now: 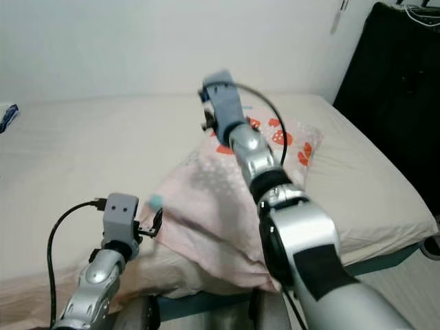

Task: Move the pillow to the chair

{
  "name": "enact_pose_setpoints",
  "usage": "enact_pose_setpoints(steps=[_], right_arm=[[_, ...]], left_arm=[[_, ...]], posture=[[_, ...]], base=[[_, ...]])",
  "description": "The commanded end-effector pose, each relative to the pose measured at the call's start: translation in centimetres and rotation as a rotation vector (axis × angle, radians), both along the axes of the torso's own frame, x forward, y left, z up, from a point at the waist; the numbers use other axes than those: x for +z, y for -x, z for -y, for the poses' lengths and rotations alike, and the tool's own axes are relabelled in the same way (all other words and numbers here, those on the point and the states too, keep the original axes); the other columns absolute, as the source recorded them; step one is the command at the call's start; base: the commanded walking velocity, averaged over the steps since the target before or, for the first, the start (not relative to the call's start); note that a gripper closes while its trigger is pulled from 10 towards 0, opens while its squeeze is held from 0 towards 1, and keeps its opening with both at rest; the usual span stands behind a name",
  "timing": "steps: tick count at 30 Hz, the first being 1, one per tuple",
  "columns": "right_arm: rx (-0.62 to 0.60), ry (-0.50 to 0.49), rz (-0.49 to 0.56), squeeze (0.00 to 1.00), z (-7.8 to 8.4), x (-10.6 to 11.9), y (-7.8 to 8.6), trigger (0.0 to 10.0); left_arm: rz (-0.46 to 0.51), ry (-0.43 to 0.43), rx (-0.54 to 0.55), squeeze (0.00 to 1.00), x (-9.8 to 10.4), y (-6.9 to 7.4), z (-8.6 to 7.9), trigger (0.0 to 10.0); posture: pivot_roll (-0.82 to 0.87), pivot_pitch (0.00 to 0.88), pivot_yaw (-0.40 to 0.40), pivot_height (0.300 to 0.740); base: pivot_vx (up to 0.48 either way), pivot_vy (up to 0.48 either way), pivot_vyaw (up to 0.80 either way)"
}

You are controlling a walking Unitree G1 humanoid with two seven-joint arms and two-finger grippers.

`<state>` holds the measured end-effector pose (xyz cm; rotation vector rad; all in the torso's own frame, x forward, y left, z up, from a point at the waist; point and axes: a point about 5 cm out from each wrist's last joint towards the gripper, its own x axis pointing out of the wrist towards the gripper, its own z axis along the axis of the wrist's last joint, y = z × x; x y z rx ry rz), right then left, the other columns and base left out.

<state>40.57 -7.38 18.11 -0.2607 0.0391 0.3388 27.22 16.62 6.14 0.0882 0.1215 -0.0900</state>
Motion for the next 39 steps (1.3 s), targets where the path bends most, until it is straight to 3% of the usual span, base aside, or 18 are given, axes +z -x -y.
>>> enact_pose_setpoints(steps=[1, 4, 8, 10, 13, 15, 16, 18, 20, 22, 24, 26, 28, 29, 32, 38, 39], right_arm=[[-0.074, -0.003, 0.03, 0.0, 1.4, -0.8, 0.2, 10.0], [-0.096, -0.082, 0.044, 0.0, 2.8, -1.7, 0.6, 10.0], [-0.012, -0.182, 0.065, 0.0, 3.3, -2.1, 1.2, 10.0], [0.081, -0.234, 0.043, 0.0, 3.5, -3.1, 2.3, 10.0], [0.105, -0.247, 0.035, 0.0, 3.6, -3.5, 2.7, 10.0], [0.051, -0.298, 0.03, 0.0, 4.9, -5.1, 4.6, 10.0], [0.051, -0.298, 0.03, 0.0, 4.9, -5.1, 4.6, 10.0], [0.004, -0.341, 0.035, 0.0, 5.7, -5.7, 6.1, 10.0], [-0.002, -0.36, 0.037, 0.0, 5.8, -5.7, 6.5, 10.0], [0.0, -0.382, 0.044, 0.0, 6.0, -5.5, 7.1, 10.0], [0.005, -0.416, 0.046, 0.0, 6.4, -5.3, 8.1, 10.0], [0.005, -0.431, 0.045, 0.0, 6.5, -5.4, 8.3, 10.0], [0.012, -0.474, 0.035, 0.0, 6.4, -5.2, 8.6, 10.0], [0.012, -0.474, 0.035, 0.0, 6.4, -5.2, 8.6, 10.0], [0.063, -0.502, 0.016, 0.0, 5.6, -5.0, 9.2, 10.0], [0.117, -0.493, 0.01, 0.0, 4.8, -4.8, 9.9, 10.0], [0.165, -0.447, 0.033, 0.0, 4.3, -4.5, 10.4, 10.0]], left_arm=[[0.005, 0.04, -0.005, 0.0, 0.1, 0.2, 0.1, 10.0], [-0.013, 0.035, -0.008, 0.0, 0.0, 0.2, -0.2, 10.0], [-0.085, 0.032, -0.029, 0.0, -0.6, 0.3, -0.8, 10.0], [-0.222, 0.149, -0.079, 0.0, -1.5, 1.0, -1.1, 10.0], [-0.271, 0.186, -0.101, 0.0, -1.9, 1.3, -1.2, 10.0], [-0.41, 0.301, -0.176, 1.0, -3.1, 3.1, -1.0, 10.0], [-0.41, 0.301, -0.176, 1.0, -3.1, 3.1, -1.0, 10.0], [-0.461, 0.394, -0.194, 1.0, -3.6, 4.2, -0.8, 10.0], [-0.46, 0.409, -0.193, 1.0, -3.7, 4.4, -0.9, 10.0], [-0.486, 0.453, -0.139, 1.0, -4.2, 4.7, -1.2, 10.0], [-0.557, 0.567, -0.001, 1.0, -5.7, 5.2, -1.9, 10.0], [-0.57, 0.613, 0.043, 1.0, -6.2, 5.3, -1.9, 10.0], [-0.549, 0.747, 0.092, 1.0, -6.3, 4.9, -1.4, 10.0], [-0.549, 0.747, 0.092, 1.0, -6.3, 4.9, -1.4, 10.0], [-0.531, 0.87, 0.129, 1.0, -6.7, 4.3, -0.6, 10.0], [-0.535, 0.907, 0.162, 1.0, -7.1, 4.1, -0.4, 10.0], [-0.515, 0.953, 0.17, 1.0, -6.8, 3.7, -0.2, 10.0]], posture=[[0.07, 0.0, -0.078, 0.578], [0.06, 0.0, -0.073, 0.578], [0.06, 0.0, -0.07, 0.578], [0.06, 0.0, -0.07, 0.578], [0.06, 0.0, -0.07, 0.578], [0.06, 0.0, -0.068, 0.578], [0.06, 0.0, -0.068, 0.578], [0.06, 0.0, -0.064, 0.578], [0.06, 0.0, -0.064, 0.578], [0.05, 0.0, -0.059, 0.578], [0.04, 0.0, -0.054, 0.578], [0.04, 0.0, -0.054, 0.578], [0.04, 0.0, -0.055, 0.578], [0.04, 0.0, -0.055, 0.578], [0.03, 0.015, -0.057, 0.578], [0.03, 0.026, -0.056, 0.578], [0.03, 0.028, -0.053, 0.578]], base=[[0.0, 0.0, 0.0], [0.0, 0.0, 0.0], [0.0, 0.0, 0.0], [0.0, 0.0, 0.0], [0.0, 0.0, 0.0], [0.0, 0.0, 0.0], [0.0, 0.0, 0.0], [0.0, 0.0, 0.0], [0.0, 0.0, 0.0], [0.0, 0.0, 0.0], [0.0, 0.0, 0.0], [0.0, 0.0, 0.0], [0.0, 0.0, 0.0], [0.0, 0.0, 0.0], [0.0, 0.0, 0.0], [0.0, 0.0, 0.0], [0.0, 0.0, 0.0]])
